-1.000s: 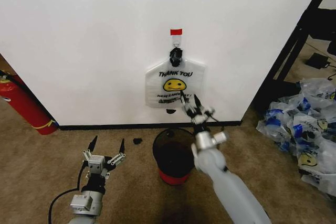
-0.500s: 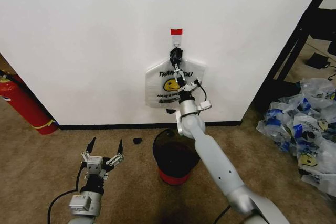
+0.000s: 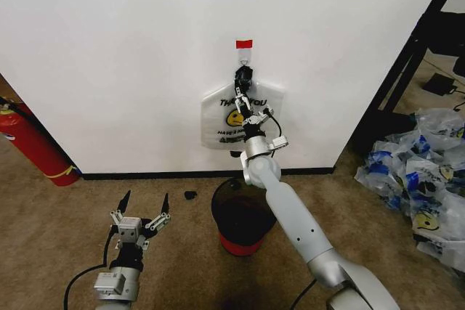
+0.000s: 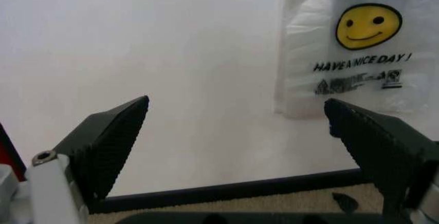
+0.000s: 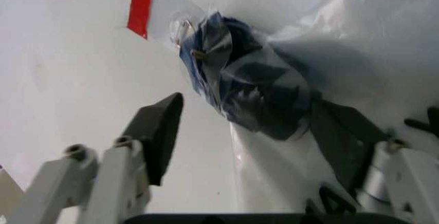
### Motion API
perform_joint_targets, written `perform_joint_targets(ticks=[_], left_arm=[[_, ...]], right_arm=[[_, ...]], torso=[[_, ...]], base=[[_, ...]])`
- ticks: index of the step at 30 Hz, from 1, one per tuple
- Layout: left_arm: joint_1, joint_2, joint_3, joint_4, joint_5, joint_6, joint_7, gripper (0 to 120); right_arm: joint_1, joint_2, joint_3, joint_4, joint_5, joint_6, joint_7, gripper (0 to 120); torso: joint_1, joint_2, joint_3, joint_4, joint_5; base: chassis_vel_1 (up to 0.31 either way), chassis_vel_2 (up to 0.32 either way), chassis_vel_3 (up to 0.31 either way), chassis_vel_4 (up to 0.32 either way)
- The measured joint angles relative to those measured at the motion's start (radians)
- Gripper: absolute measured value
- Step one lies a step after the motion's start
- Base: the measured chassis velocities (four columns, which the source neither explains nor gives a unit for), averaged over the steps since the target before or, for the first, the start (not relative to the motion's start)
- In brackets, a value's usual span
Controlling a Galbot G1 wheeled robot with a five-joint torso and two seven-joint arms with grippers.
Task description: Pick up the garbage bag from the wall and place it over the trash bin.
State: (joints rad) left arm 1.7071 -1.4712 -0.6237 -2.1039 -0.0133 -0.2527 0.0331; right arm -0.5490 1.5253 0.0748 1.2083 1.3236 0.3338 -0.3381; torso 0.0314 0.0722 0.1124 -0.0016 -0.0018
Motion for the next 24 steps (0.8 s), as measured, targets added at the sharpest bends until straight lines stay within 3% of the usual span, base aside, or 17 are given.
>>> perform_joint_targets(ticks=[6, 12, 15, 20, 24], left_arm=[[0.002, -0.003, 0.001, -0.006, 0.005, 0.000, 0.000, 100], [0.003, -0.006, 0.003, -0.006, 0.010, 0.000, 0.000, 100], [0.003, -0.008, 0.005, -0.005, 0.013, -0.001, 0.000, 100], [0.002, -0.010, 0.007, -0.001, 0.015, -0.002, 0.000, 100], [0.002, -0.011, 0.008, 0.003, 0.016, -0.005, 0.000, 100]], right_arm=[[-0.009, -0.017, -0.002, 0.021, -0.001, -0.003, -0.007, 40], [-0.016, -0.025, -0.001, 0.023, -0.005, -0.005, -0.010, 37], [-0.017, -0.031, 0.007, 0.024, -0.010, -0.010, -0.013, 18], [-0.015, -0.037, 0.015, 0.024, -0.010, -0.014, -0.018, 1], [-0.017, -0.044, 0.017, 0.026, -0.012, -0.017, -0.032, 0]], torso=[[0.000, 0.000, 0.000, 0.0000, 0.0000], [0.000, 0.000, 0.000, 0.0001, 0.0000], [0.000, 0.000, 0.000, 0.0001, 0.0000], [0.000, 0.000, 0.000, 0.0001, -0.0001], [0.000, 0.000, 0.000, 0.0001, 0.0000]], base=[[0.000, 0.000, 0.000, 0.000], [0.000, 0.000, 0.000, 0.000], [0.000, 0.000, 0.000, 0.000], [0.000, 0.000, 0.000, 0.000], [0.000, 0.000, 0.000, 0.000]])
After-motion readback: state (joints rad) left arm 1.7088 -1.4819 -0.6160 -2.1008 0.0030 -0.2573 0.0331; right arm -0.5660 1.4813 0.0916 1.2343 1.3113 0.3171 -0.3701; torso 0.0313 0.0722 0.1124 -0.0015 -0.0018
